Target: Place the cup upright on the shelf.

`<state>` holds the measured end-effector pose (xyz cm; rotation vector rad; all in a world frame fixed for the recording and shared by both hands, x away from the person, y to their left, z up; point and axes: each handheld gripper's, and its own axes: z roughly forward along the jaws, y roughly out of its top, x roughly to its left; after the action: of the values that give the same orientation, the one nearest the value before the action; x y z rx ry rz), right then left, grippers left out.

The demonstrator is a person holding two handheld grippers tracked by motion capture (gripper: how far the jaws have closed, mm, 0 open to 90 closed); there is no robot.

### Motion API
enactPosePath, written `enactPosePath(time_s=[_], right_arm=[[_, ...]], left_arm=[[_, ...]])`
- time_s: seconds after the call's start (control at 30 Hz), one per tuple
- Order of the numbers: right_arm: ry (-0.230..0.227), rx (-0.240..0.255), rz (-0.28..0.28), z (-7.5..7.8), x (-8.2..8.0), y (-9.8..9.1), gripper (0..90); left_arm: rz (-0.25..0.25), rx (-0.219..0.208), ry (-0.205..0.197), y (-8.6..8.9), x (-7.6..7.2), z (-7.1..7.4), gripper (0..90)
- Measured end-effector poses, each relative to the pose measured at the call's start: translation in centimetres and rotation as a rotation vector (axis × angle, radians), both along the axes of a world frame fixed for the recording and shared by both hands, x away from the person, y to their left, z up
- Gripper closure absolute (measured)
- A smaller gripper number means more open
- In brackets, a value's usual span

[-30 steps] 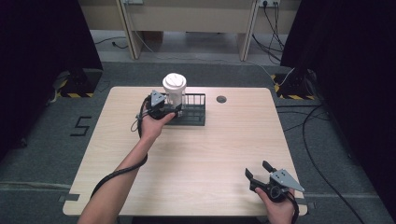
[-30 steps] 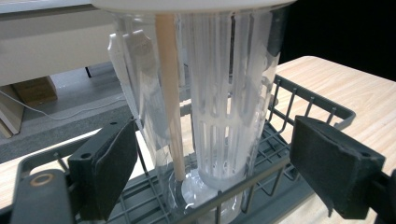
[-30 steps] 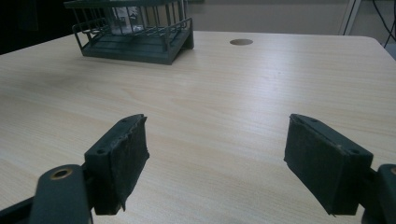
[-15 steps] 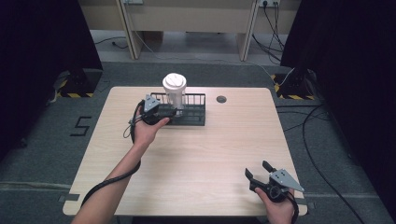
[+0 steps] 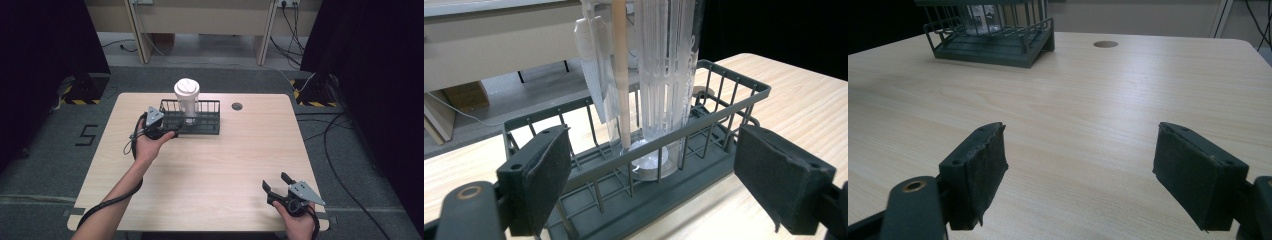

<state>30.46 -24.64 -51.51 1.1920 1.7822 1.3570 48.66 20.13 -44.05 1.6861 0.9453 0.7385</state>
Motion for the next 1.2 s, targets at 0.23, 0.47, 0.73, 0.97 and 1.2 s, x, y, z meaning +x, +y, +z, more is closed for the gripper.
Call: enactPosePath(time_s=[0.23,0.47,0.73,0.97,1.2], right_arm=[[-0.001,0.0,0.0,0.0,0.0,0.0,21.4],[-0.001,0.001,-0.001,0.0,0.0,0.0,21.3],[-0.003,0.0,-0.002,0.0,0.0,0.0,21.2],[-0.002,0.002,-0.003,0.0,0.0,0.0,21.2],[-0.001,0.002,-0.003,0.0,0.0,-0.1,21.3]], left_arm=[[0.003,-0.004,0.001,0.8,-1.1,-0.2,14.9],[0.008,0.002,0.004,1.9,-2.5,-0.7,14.9],[0.019,0.0,0.001,3.3,-4.0,-1.1,14.9],[0.028,-0.012,0.002,4.5,-5.6,-1.7,14.9],[0.054,-0.024,0.002,6.0,-7.2,-2.5,14.9]])
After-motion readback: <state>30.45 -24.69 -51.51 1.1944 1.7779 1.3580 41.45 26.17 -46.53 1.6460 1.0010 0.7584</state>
